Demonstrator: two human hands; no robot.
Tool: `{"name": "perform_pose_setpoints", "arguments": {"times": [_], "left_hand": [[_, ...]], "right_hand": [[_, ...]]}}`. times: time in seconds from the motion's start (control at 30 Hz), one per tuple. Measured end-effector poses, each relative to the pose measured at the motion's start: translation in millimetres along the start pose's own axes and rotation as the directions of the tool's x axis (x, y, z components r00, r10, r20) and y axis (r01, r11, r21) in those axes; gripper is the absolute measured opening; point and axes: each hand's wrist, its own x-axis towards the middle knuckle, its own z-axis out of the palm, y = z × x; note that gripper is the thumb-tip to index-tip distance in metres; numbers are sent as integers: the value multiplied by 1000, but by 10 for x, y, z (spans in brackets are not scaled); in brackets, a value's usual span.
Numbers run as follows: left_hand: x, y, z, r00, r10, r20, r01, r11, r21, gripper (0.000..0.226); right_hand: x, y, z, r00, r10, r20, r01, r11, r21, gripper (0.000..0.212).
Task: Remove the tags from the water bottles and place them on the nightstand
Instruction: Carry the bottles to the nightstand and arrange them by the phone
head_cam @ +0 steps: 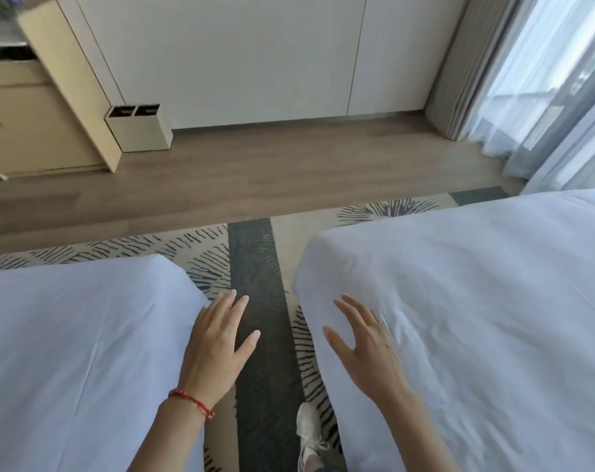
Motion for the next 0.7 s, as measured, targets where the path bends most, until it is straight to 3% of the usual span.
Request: {"name": "perform_pose_setpoints", "arguments": {"times": [0.5, 0.6, 0.7], "left_hand": [[2438, -413, -37, 991, -131, -26, 131, 991, -4, 56], [3021, -681, -4, 992, -122, -22, 123, 992, 20, 76], [3671, -970, -17, 993, -117, -8, 117, 993, 25, 72]], "right_hand": [[2932, -2, -18, 985, -156, 77, 155, 988, 17, 53], [3565, -47, 93, 984, -166, 65, 167, 986, -13, 51], [4221, -158, 216, 985, -169, 44, 170, 985, -14, 51]]}}
